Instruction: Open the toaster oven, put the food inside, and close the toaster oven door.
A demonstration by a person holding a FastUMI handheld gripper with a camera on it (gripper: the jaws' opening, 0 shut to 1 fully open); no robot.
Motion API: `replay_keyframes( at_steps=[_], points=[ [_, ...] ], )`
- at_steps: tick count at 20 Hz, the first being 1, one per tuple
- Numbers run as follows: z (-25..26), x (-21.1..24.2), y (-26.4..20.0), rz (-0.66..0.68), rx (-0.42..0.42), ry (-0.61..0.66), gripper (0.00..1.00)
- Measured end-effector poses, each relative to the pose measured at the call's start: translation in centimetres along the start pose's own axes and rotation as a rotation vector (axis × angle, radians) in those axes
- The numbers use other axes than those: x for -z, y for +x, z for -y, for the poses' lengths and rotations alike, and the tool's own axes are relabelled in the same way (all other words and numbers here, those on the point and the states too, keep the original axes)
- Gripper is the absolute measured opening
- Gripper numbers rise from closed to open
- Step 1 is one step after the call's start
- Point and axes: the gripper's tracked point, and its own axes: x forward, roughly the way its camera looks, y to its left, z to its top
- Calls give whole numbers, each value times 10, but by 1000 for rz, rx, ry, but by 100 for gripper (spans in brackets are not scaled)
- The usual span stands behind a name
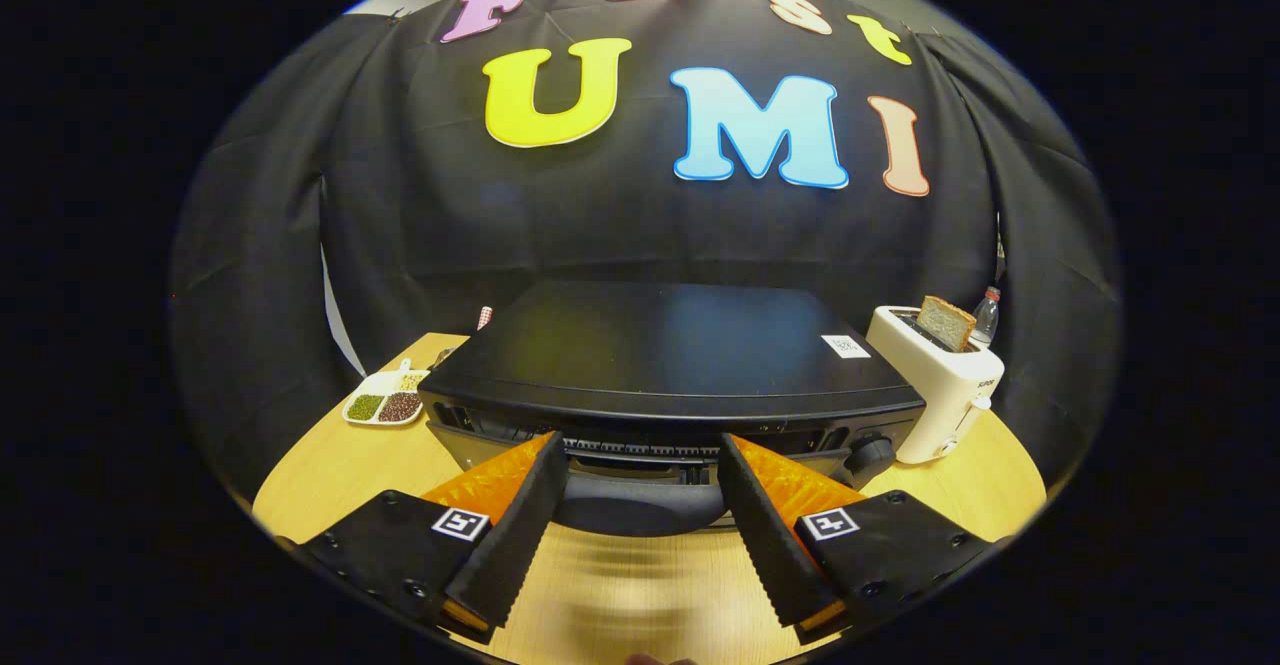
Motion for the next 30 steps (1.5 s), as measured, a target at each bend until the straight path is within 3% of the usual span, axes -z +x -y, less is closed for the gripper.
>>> replay_keyframes(
  at_steps=[13, 16, 22, 30],
  points=[
    [-4, 58, -43, -78, -18, 0, 97],
    [-5, 87, -54, -138, -34, -26, 97],
    [3, 151, -63, -348, -45, 42, 97],
    [54, 124, -113, -321, -71, -101, 97]
  ],
)
